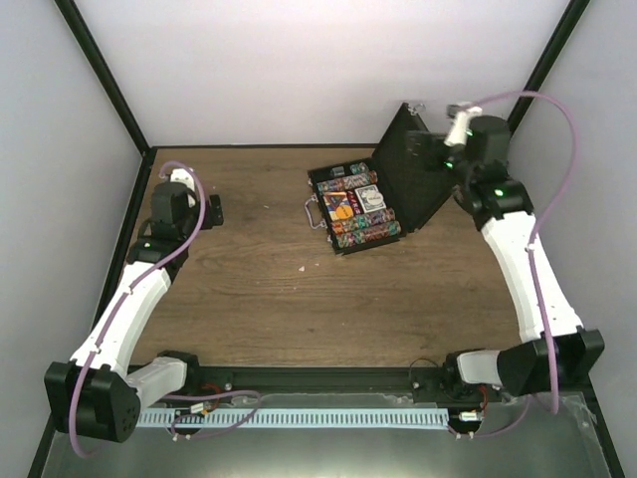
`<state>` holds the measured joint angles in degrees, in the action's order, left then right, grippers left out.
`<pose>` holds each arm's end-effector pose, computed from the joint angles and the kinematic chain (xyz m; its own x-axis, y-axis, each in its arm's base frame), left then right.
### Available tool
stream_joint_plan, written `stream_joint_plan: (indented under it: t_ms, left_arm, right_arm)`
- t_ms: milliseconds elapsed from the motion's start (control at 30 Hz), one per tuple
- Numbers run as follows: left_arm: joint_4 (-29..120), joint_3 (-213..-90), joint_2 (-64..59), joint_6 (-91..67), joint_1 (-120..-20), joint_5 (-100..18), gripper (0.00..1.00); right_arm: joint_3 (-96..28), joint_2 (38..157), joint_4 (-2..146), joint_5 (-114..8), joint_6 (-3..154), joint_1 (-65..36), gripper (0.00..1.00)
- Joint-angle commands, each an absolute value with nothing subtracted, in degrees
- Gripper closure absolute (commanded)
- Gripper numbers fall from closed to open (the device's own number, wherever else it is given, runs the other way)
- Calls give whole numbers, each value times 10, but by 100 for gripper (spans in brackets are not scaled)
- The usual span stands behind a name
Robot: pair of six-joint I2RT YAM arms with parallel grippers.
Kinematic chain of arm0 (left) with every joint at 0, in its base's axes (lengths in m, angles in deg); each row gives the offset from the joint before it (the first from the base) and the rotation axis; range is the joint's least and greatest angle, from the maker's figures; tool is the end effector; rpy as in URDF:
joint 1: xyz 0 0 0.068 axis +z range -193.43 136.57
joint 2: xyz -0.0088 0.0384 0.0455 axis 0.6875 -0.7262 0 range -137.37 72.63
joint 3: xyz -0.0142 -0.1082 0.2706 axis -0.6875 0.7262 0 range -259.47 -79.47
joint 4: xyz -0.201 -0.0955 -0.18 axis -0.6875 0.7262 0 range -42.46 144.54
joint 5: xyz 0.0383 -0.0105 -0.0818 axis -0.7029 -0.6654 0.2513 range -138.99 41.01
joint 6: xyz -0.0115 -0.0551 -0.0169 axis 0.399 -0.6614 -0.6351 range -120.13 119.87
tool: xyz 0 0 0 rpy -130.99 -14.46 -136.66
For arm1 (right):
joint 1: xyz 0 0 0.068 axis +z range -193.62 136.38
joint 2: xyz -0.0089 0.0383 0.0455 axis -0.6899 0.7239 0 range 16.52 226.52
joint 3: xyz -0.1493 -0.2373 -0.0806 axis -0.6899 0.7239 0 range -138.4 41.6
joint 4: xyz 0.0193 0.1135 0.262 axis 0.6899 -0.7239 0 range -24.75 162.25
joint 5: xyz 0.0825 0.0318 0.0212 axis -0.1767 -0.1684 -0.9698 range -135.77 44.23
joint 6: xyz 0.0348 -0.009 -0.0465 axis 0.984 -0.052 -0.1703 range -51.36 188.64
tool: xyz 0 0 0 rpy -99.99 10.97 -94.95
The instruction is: Pack up texas hold em set
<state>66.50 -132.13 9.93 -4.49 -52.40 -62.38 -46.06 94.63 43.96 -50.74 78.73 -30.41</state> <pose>0.2667 -0.0321 0.3213 -0.4738 -0.0001 -0.8806 -0.0847 0.9954 0.0455 0.3198 0.0789 0.4577 -0.3619 0.0943 -0.9274 -0.2480 0.9493 0.1933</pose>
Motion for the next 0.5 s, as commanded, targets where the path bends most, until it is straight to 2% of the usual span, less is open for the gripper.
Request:
stream_joint_plan:
  t_ms: [0, 100, 200, 300, 467]
  left_arm:
    - [662, -1313, 114, -54, -523, -600, 0]
    - [659, -1308, 113, -59, -524, -584, 0]
    - [662, -1312, 106, -61, -524, -574, 0]
    - [661, -1310, 109, -62, -524, -576, 0]
    - [660, -1309, 101, -65, -525, -568, 0]
  right_arm:
    - [-321, 888, 516, -548, 878, -431, 0]
    - [-221, 825, 600, -654, 932, -533, 0]
    - [-172, 826, 645, -761, 965, -605, 0]
    - [-130, 855, 701, -835, 988, -637, 0]
    - [-55, 882, 875, -898, 1014, -647, 0]
